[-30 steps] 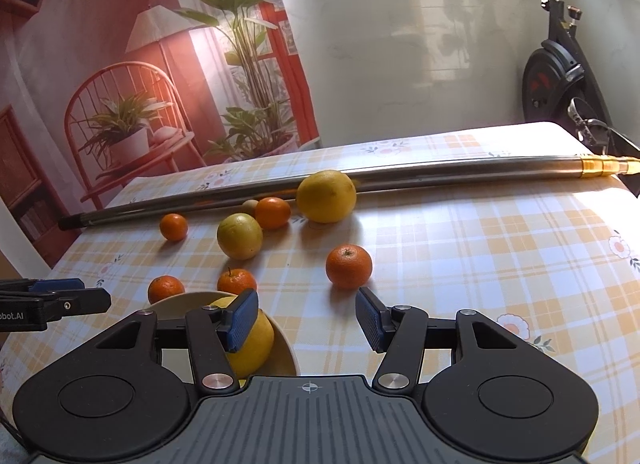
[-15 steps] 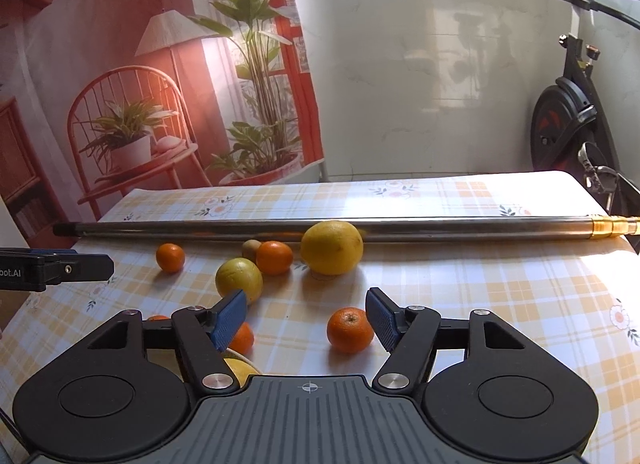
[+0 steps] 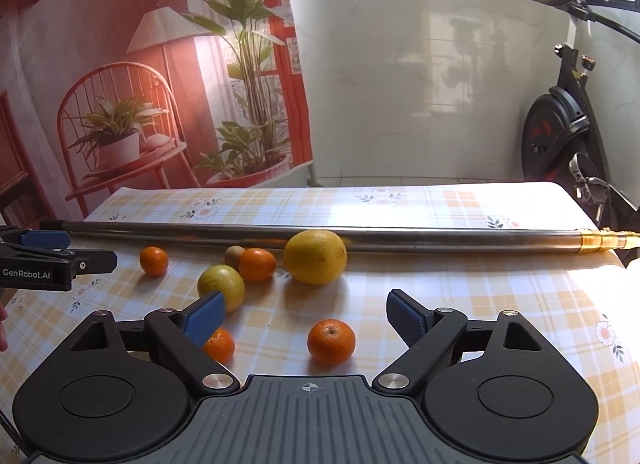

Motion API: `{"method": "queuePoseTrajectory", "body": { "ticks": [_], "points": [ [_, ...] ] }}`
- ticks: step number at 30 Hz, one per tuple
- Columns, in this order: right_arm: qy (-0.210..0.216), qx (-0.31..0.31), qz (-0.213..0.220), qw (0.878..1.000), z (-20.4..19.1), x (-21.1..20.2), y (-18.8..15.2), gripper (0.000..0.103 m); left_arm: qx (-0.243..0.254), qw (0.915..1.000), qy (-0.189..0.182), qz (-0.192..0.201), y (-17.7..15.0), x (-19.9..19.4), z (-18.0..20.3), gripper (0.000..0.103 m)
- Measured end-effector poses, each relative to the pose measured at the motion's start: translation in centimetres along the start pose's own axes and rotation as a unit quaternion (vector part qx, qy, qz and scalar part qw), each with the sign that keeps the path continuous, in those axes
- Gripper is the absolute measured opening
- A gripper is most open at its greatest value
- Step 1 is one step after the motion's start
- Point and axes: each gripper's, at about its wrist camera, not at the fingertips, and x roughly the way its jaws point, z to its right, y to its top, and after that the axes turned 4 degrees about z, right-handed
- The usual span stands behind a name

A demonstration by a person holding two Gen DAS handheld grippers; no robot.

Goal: Organize fruits
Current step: 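Move both open grippers away from the plate toward fruits by the metal rod, then grasp a brown kiwi by the rod with the left gripper while the right approaches a tangerine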

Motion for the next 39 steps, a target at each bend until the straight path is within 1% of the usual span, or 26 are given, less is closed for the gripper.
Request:
{"method": "queuePoseTrajectory", "body": {
  "ticks": [3, 6, 8, 9, 11, 14, 16, 18, 21, 23, 25, 26, 27, 28, 29, 30, 31, 33, 34, 37, 39],
  "points": [
    [0.002, 0.0, 0.002, 1.0, 0.2, 0.1, 0.1, 0.085, -0.022, 0.9994, -0.019, -0.018, 0.2, 0.8, -0.1, 0.093],
    [0.011, 0.007, 0.001, 1.0, 0.5, 0.4, 0.1, 0.087, -0.036, 0.9986, -0.031, -0.023, 0.4, 1.2, -0.2, 0.094],
    [0.011, 0.006, -0.004, 1.0, 0.5, 0.6, 0.2, 0.089, -0.039, 0.998, -0.043, -0.024, 0.6, 1.5, -0.2, 0.094],
    [0.009, 0.006, -0.007, 1.0, 0.5, 0.7, 0.3, 0.092, -0.038, 0.9979, -0.047, -0.026, 0.7, 1.7, -0.1, 0.094],
    [0.006, 0.005, -0.004, 1.0, 0.6, 0.6, 0.3, 0.094, -0.021, 0.9981, -0.054, -0.022, 0.9, 2.1, 0.3, 0.094],
    [-0.004, 0.006, -0.001, 1.0, 0.8, 0.7, 0.2, 0.094, 0.032, 0.9967, -0.075, 0.01, 1.4, 2.6, 1.1, 0.094],
    [-0.004, 0.009, -0.002, 1.0, 1.1, 0.9, 0.2, 0.094, 0.045, 0.9961, -0.076, 0.006, 1.9, 3.4, 1.5, 0.094],
    [-0.005, 0.011, -0.004, 1.0, 1.3, 1.1, 0.1, 0.094, 0.037, 0.9957, -0.084, 0.002, 2.3, 4.2, 1.6, 0.094],
    [0.0, 0.019, -0.01, 1.0, 1.8, 1.5, 0.0, 0.093, 0.01, 0.9956, -0.093, 0.003, 3.0, 5.6, 1.5, 0.094],
    [0.001, 0.025, -0.014, 1.0, 2.0, 1.7, -0.1, 0.093, -0.004, 0.9957, -0.091, 0.013, 3.2, 6.3, 1.2, 0.093],
    [0.002, 0.029, -0.016, 0.999, 2.2, 1.9, -0.2, 0.093, -0.02, 0.9962, -0.082, 0.019, 3.3, 6.9, 0.8, 0.089],
    [0.003, 0.031, -0.017, 0.999, 2.2, 1.9, -0.2, 0.093, -0.034, 0.996, -0.081, 0.018, 3.4, 7.3, 0.5, 0.088],
    [0.004, 0.034, -0.018, 0.999, 2.4, 2.1, -0.3, 0.093, -0.044, 0.9953, -0.085, 0.015, 3.3, 7.7, 0.2, 0.086],
    [0.005, 0.036, -0.019, 0.999, 2.5, 2.1, -0.3, 0.092, -0.051, 0.9943, -0.093, 0.008, 3.3, 8.1, 0.0, 0.078],
    [0.005, 0.038, -0.019, 0.999, 2.6, 2.3, -0.4, 0.092, -0.047, 0.9936, -0.103, -0.003, 3.3, 8.8, 0.0, 0.071],
    [0.006, 0.04, -0.019, 0.999, 2.8, 2.4, -0.4, 0.089, -0.038, 0.9932, -0.11, -0.009, 3.2, 9.2, 0.0, 0.059],
    [0.006, 0.042, -0.018, 0.999, 2.9, 2.4, -0.4, 0.088, -0.018, 0.993, -0.116, -0.015, 3.0, 9.6, 0.3, 0.052],
    [0.009, 0.046, -0.017, 0.999, 3.1, 2.5, -0.5, 0.088, 0.013, 0.9931, -0.115, -0.021, 2.6, 10.3, 0.7, 0.047],
    [0.01, 0.047, -0.018, 0.999, 3.1, 2.7, -0.6, 0.088, 0.025, 0.9933, -0.111, -0.023, 2.3, 10.6, 0.8, 0.04],
    [0.012, 0.054, -0.024, 0.998, 3.4, 3.1, -0.8, 0.087, 0.036, 0.9891, -0.137, -0.04, 2.0, 11.5, 1.0, 0.025],
    [0.012, 0.059, -0.027, 0.998, 3.6, 3.4, -0.8, 0.085, 0.037, 0.9854, -0.157, -0.053, 1.8, 12.1, 1.4, 0.025]
  ]
}}
